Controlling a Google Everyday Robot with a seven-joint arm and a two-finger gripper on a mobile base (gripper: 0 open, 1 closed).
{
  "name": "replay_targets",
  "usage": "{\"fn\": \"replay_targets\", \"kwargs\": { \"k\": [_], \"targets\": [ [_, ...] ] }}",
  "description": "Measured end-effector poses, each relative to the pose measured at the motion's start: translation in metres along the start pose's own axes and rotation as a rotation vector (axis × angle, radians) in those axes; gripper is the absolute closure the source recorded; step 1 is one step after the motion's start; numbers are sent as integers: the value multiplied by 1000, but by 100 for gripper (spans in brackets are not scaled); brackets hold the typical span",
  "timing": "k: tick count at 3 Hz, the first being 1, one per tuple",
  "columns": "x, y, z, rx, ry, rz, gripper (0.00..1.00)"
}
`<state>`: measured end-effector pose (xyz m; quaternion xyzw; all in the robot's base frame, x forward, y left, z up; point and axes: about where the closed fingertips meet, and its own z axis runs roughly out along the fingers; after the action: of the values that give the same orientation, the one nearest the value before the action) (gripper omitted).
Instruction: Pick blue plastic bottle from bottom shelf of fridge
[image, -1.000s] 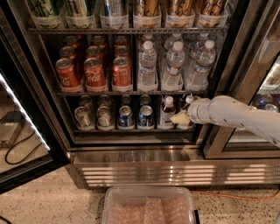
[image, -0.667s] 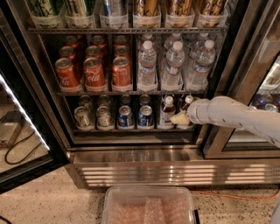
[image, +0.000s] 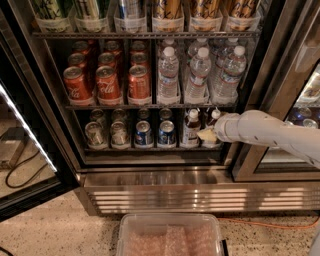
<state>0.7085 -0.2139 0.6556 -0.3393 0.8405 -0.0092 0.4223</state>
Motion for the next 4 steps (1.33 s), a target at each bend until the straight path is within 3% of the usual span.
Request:
{"fn": "replay_targets", "kwargs": {
  "k": [1,3,4],
  "targets": [
    [0,0,0,0,0,0,46],
    [12,6,16,-34,49,35,21],
    [15,10,21,-50,71,51,27]
  ]
}}
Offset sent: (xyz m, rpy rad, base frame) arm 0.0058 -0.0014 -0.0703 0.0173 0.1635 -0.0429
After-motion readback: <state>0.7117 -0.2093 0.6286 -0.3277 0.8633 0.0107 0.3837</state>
